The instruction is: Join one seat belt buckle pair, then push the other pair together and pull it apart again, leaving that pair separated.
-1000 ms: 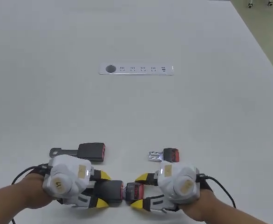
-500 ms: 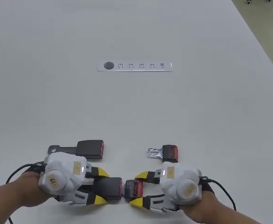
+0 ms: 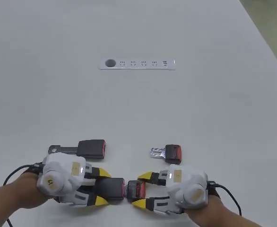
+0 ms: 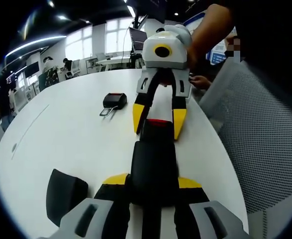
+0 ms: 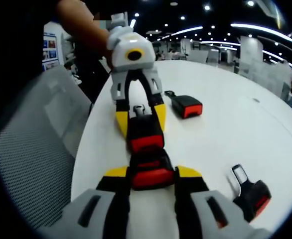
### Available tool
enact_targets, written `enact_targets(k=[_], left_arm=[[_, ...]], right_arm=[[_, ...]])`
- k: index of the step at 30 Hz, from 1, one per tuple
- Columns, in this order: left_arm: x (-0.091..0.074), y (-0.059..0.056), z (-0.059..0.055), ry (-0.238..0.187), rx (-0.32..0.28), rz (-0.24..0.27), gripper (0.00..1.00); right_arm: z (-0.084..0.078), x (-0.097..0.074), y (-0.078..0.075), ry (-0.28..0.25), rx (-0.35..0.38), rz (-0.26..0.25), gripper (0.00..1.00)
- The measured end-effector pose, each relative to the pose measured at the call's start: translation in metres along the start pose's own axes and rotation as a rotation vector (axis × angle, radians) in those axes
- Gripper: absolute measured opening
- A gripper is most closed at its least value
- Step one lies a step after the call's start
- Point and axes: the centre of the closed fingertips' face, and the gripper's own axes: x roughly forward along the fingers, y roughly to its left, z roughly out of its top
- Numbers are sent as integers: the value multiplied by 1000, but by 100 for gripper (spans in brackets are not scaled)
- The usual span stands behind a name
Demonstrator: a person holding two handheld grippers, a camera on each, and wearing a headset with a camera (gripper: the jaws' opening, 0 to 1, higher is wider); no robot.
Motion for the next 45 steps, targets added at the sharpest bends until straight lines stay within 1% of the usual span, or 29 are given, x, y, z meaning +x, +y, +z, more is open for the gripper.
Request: enact_targets(k=[3, 4, 11, 16, 25, 29, 30, 31, 32, 33, 34, 35, 37, 39, 40, 41, 42, 43, 45], left_arm=[[0, 1, -1, 0, 1, -1, 34], [0, 1, -2, 0, 0, -3, 34], [0, 1, 0, 2, 0, -8, 34], [0, -1, 2, 5, 4, -9, 34], [0, 0, 0, 6, 0, -6, 34], [1, 1, -1, 22, 8, -6, 35], [1, 1, -1, 32, 14, -9, 35], [1, 0, -1, 41, 26, -11, 35], [2, 0, -1, 48, 25, -11, 35], [2, 1, -1, 53, 22, -11, 35], [2, 0, 0, 60, 26, -10, 35], [2, -1, 2, 76, 31, -7, 35], [3, -1, 1, 99, 20, 4, 36], [5, -1, 2, 114, 13, 17, 37], [7, -4, 4, 113, 14, 15, 43], [9, -8, 5, 120, 9, 16, 48], [8, -9, 3, 146, -7, 31, 54], [7, -12, 1, 165, 4, 31, 61], [4, -14, 3, 157, 9, 44, 69]], right_arm=[[0, 0, 0, -4, 4, -3, 33], [-1, 0, 0, -13, 27, -3, 33], [0, -1, 0, -21, 24, -11, 33], [0, -1, 1, -33, 36, -19, 33], [0, 0, 1, -42, 43, -24, 34], [-1, 0, 1, -43, 45, -25, 34], [-1, 0, 1, -44, 57, -21, 34], [-1, 0, 1, -39, 42, -18, 34], [-1, 0, 1, -30, 28, -22, 34], [0, 0, 2, -27, 33, -25, 35], [0, 0, 2, -28, 58, -22, 35], [0, 0, 2, -28, 51, -21, 36], [1, 0, 4, -24, 45, -21, 37], [3, -1, 5, -23, 35, -35, 37], [4, -2, 3, -27, 52, -54, 39], [5, -3, 4, -30, 93, -59, 45], [11, -4, 6, -69, 122, -57, 56], [15, -6, 5, -91, 111, -67, 64], [15, -12, 5, -82, 91, -85, 78]])
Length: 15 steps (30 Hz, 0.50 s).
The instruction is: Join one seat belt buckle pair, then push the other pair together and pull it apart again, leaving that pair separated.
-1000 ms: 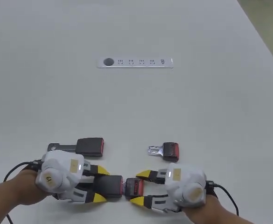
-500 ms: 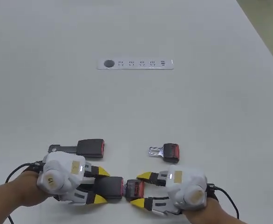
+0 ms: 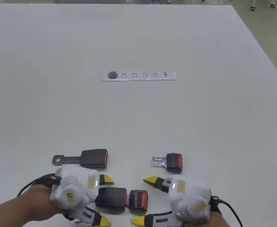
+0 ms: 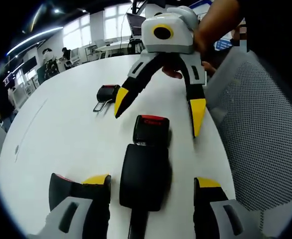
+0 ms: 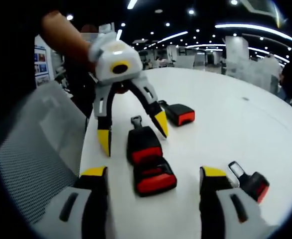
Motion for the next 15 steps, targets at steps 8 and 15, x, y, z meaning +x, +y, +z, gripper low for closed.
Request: enact_targets(k=[8, 15], left_arm=[[-42, 17, 4, -75, -72, 148, 77], [-82, 44, -8, -67, -78, 237, 79]], right_arm=[[2, -30, -18, 4, -39, -54, 81], [-5, -55, -51, 47, -75, -97, 81]])
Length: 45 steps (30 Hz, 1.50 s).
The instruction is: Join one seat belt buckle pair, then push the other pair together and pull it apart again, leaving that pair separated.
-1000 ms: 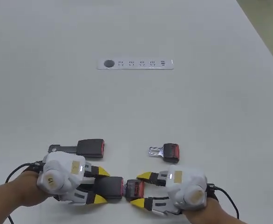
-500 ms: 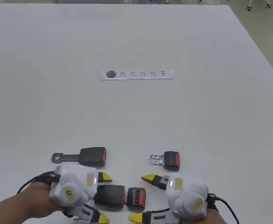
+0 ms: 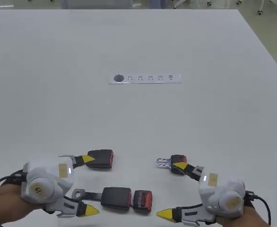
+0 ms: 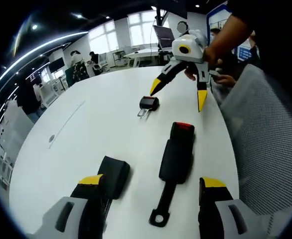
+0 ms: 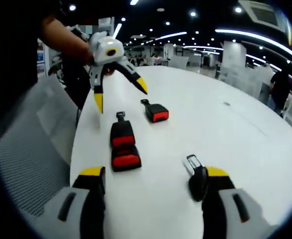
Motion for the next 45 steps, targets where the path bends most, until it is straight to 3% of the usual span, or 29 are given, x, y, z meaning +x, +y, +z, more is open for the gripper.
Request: enact_targets(k=[3, 10, 14, 18, 23, 28, 33, 42, 45], left_arm=[[-7, 16, -8, 23, 0, 25, 78], [-15, 44, -4, 35, 25, 42, 77], [-7, 58, -8, 44, 17, 37, 75], [7, 65, -8, 53, 16, 11, 74], [24, 70, -9, 48, 5, -26, 66], [37, 68, -16, 60, 3, -77, 62], [47, 65, -24, 70, -17, -121, 51], [53, 62, -28, 68, -13, -157, 47], [54, 64, -28, 63, -18, -158, 45]], right_arm=[[-13, -3, -9, 60, -50, 9, 79], [-21, -13, -37, 67, 4, 14, 75], [-29, -14, -51, 107, -4, 23, 74], [-36, -14, -62, 130, 8, 24, 73], [-43, -6, -71, 137, 51, 34, 70], [-48, 2, -73, 169, 41, 64, 67], [-53, 8, -75, 207, -1, 91, 60], [-45, 14, -66, 189, -77, 148, 47], [-46, 13, -71, 186, -73, 144, 43]])
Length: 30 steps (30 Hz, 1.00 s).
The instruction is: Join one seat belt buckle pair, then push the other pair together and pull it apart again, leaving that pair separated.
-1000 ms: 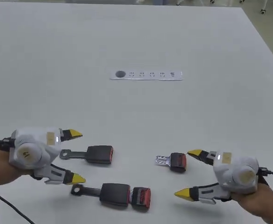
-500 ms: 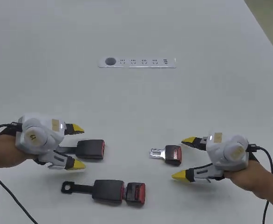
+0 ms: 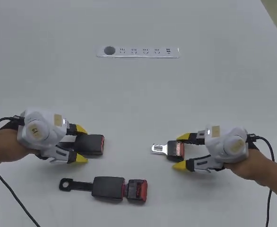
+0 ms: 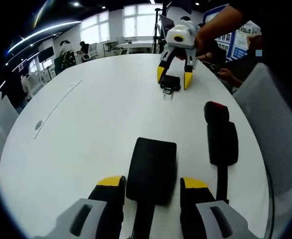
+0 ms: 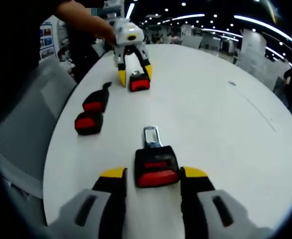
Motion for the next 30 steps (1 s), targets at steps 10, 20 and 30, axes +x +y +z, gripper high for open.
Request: enact_targets(k=[10, 20, 30], left_arm=[[-1, 5, 5, -21, 37, -14, 36], [-2, 5, 3, -55, 56, -61, 35], [-2, 6, 3, -94, 20, -55, 35]], right_arm=[[0, -2, -5, -35, -28, 28, 36], [0, -3, -7, -117, 25, 55, 35], [2, -2, -8, -143, 46, 48, 35]])
